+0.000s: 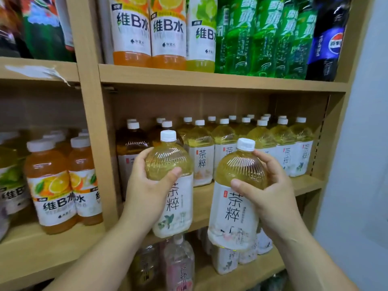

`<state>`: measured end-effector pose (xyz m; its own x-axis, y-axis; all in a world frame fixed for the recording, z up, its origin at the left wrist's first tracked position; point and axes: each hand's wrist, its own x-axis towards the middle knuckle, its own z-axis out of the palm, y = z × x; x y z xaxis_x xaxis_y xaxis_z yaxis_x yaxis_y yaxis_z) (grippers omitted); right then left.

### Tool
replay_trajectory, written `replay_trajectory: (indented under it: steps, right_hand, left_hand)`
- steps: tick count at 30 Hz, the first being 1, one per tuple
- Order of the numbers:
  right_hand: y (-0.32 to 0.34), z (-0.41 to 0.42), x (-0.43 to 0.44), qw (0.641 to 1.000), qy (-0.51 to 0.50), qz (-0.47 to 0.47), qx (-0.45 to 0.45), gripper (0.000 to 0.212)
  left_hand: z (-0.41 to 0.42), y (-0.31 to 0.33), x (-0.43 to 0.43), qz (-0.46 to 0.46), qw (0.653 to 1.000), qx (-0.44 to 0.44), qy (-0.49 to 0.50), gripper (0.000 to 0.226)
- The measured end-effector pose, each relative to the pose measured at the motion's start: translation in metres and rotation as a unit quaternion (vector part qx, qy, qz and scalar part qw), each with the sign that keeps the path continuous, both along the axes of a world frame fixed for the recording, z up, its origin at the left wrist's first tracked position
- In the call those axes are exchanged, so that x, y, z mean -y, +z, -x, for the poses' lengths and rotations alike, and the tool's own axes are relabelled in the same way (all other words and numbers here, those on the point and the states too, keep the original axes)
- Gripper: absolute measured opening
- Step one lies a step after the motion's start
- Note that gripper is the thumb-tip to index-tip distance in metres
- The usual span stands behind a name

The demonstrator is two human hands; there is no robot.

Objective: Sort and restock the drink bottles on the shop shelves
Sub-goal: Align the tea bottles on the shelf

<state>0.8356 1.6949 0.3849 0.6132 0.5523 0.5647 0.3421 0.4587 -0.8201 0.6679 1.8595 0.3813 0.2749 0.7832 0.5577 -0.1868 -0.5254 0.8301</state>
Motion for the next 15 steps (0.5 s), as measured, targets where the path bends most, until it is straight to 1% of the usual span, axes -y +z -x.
replay_trajectory:
  steps: [5,9,13,15]
  right_hand:
    - [0.011,-0.022,-0.045,1.0,-0.016,0.008,0.017,0.075]
    - [0.006,-0.042,-0.085,0.999,-0.013,0.007,0.036,0.071]
    - [-0.003,-0.059,-0.113,0.995,0.001,0.023,0.093,0.069]
    - [-0.006,-0.066,-0.124,0.992,-0.008,0.037,0.121,0.075]
  left_hand:
    - [-0.007,-0.003,-0.013,0.006,1.0,0.002,-0.005,0.06]
    - [-0.01,-0.004,-0.015,0.0,1.0,0.008,0.005,0.058]
    - [-0.014,-0.007,-0.013,-0.002,1.0,0.018,0.022,0.06]
    - [-0.016,-0.01,-0.014,-0.004,0.999,0.021,0.036,0.068]
